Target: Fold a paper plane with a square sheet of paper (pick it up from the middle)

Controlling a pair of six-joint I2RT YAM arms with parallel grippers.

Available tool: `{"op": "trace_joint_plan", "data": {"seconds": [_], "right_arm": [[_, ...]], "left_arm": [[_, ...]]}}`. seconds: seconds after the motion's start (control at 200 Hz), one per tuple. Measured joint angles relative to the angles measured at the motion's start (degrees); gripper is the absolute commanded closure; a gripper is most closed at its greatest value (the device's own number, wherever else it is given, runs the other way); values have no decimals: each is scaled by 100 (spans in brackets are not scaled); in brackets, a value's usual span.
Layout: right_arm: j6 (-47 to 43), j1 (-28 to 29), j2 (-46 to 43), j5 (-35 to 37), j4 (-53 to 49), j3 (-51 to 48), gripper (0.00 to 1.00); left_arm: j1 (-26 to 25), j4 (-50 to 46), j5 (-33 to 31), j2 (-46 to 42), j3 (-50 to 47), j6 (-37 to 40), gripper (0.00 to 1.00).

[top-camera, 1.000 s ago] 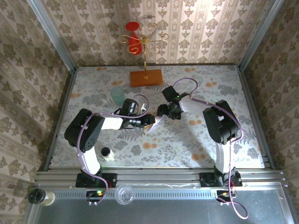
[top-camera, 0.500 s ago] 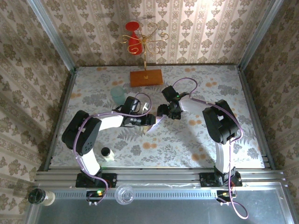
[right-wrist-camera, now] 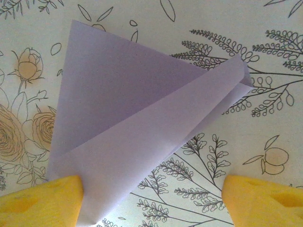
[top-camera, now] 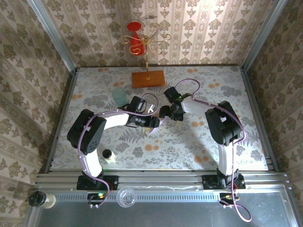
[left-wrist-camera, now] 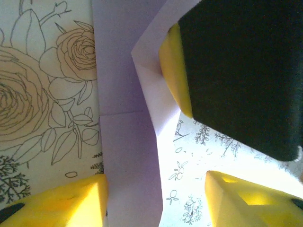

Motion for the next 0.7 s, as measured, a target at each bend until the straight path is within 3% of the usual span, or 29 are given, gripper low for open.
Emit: {"op": "trace_joint_plan", "data": {"seconds": [0.335, 0.7], "right_arm": [[24, -15, 9, -13, 0, 2, 20], [87, -48, 24, -57, -17, 15, 21]], "left_arm": [[-146, -566, -417, 170, 367, 568, 44], [-133, -664, -505, 243, 428, 695, 60]]}}
